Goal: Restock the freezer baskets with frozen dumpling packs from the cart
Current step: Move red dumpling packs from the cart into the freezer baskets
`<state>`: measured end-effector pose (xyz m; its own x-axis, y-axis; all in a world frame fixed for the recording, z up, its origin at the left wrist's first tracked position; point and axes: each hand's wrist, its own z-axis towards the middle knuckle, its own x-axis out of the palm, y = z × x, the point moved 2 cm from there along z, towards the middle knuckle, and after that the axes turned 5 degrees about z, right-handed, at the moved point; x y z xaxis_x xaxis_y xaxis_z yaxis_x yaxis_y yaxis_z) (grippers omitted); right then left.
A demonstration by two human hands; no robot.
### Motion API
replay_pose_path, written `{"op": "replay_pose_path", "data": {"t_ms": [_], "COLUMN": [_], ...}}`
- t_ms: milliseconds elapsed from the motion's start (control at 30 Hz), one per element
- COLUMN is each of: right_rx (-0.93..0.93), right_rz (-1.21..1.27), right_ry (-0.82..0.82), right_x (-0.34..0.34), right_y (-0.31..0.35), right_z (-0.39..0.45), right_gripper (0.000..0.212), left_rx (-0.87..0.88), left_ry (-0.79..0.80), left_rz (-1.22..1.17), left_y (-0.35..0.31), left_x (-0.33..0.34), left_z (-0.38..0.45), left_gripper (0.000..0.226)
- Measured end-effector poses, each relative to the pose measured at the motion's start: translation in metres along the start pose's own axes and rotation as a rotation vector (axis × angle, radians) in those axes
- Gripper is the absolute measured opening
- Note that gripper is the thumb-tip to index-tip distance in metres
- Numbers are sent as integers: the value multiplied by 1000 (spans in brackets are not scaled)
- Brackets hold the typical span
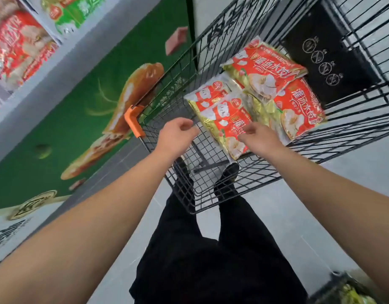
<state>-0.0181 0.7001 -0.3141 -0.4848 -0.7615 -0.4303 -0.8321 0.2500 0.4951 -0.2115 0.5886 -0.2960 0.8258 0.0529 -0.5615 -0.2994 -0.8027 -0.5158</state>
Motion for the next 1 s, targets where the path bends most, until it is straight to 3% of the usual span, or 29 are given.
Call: {"op": "replay_pose_path", "data": {"t_ms": [267,433,567,667,733,900,1000], "right_rx": [159,202,239,289,312,344,398], "right_rz": [32,80,146,139,149,72,-34], "right_ry": [21,73,54,59,51,92,117], "right_x": [7,18,29,35,39,54,57], "right_y": [-40,-57,-69,-82,-92,-107,-113], "right_z": [62,108,139,155,162,166,165], "right_gripper": [37,52,60,48,41,17,14], "left_rx": [-2,61,126,140,114,58,-197], "left_ry": [79,55,59,80,101,128,66], "left_rz": [65,189,282,363,408,461,284], "left_y": [-11,-17,-18,-13,-4,30,61], "left_x": [52,90,122,140,148,141,128], "left_z": [103,163,197,214,221,205,189], "left_gripper": [39,32,39,33,21,18,20]}}
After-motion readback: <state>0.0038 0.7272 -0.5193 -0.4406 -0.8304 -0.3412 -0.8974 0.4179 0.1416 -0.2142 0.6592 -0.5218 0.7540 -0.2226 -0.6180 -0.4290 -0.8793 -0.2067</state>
